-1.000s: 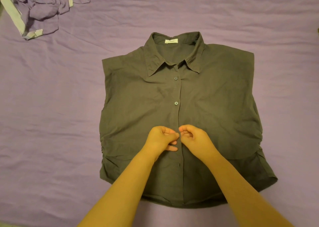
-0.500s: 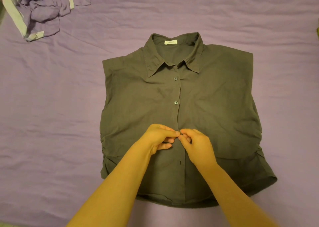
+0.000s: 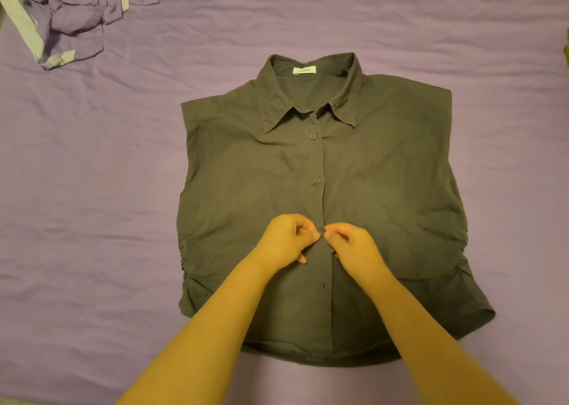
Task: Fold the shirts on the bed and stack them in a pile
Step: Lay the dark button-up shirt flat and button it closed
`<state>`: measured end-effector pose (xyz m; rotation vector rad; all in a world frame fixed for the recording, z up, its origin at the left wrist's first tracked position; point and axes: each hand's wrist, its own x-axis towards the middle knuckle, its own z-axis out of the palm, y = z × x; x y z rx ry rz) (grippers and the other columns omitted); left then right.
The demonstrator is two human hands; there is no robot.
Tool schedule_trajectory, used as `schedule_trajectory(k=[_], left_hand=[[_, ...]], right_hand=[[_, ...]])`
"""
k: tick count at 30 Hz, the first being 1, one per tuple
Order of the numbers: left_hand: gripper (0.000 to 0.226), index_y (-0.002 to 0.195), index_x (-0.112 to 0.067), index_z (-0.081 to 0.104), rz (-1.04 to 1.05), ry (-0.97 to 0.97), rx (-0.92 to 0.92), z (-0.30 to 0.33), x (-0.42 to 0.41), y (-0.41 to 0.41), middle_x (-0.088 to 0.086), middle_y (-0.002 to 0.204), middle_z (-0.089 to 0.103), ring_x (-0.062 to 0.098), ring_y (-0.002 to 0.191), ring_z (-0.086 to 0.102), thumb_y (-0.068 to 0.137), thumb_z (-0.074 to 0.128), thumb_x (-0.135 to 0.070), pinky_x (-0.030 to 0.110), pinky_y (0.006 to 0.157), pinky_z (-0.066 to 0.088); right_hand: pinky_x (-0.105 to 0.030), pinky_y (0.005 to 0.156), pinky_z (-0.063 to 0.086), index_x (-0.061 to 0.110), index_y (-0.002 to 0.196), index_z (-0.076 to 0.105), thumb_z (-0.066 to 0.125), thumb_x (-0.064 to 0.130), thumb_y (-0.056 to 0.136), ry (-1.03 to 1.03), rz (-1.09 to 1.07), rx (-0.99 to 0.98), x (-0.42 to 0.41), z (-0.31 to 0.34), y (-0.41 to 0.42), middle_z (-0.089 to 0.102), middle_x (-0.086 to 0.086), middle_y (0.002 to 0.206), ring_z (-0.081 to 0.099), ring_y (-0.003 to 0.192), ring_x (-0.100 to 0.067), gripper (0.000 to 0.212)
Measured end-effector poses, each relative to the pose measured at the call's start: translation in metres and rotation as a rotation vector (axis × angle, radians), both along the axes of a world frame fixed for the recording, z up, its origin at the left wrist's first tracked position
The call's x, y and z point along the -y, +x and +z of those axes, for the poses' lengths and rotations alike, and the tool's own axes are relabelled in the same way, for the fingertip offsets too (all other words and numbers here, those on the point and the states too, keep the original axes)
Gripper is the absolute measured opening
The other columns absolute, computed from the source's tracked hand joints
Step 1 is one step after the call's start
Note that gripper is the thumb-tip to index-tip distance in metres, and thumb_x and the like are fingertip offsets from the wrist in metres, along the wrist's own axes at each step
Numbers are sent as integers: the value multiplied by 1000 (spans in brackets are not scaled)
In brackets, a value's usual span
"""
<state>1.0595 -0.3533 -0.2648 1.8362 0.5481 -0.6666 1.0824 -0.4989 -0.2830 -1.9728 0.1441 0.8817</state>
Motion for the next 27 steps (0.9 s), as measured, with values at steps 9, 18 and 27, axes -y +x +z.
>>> schedule_trajectory(k=[9, 18, 27], left_hand=[[2, 89, -20, 60, -171, 291, 223, -8, 2, -12, -7, 83, 50, 3, 68, 44, 90, 61, -22, 12, 64, 36], [48, 95, -21, 39, -205, 606, 49, 0, 51, -66, -7, 92, 45, 13, 82, 48, 75, 65, -57, 26, 63, 39], [11, 93, -12, 66, 55, 316, 20, -8, 35, -82, 6, 89, 64, 18, 82, 59, 85, 65, -19, 25, 74, 45]], right_hand=[[-22, 55, 43, 12, 91, 62, 47, 19, 97, -18, 1, -126, -4, -2, 7, 64, -8, 77, 61, 73, -19, 16], [-15, 69, 50, 15, 105, 62, 39, 3, 96, -47, 64, -66, 25, 7, -39, 62, -5, 105, 60, 82, -11, 27], [-19, 85, 43, 19, 116, 63, 57, 15, 92, -204, 323, 197, 43, -1, -71, 57, -1, 111, 54, 96, -9, 26]])
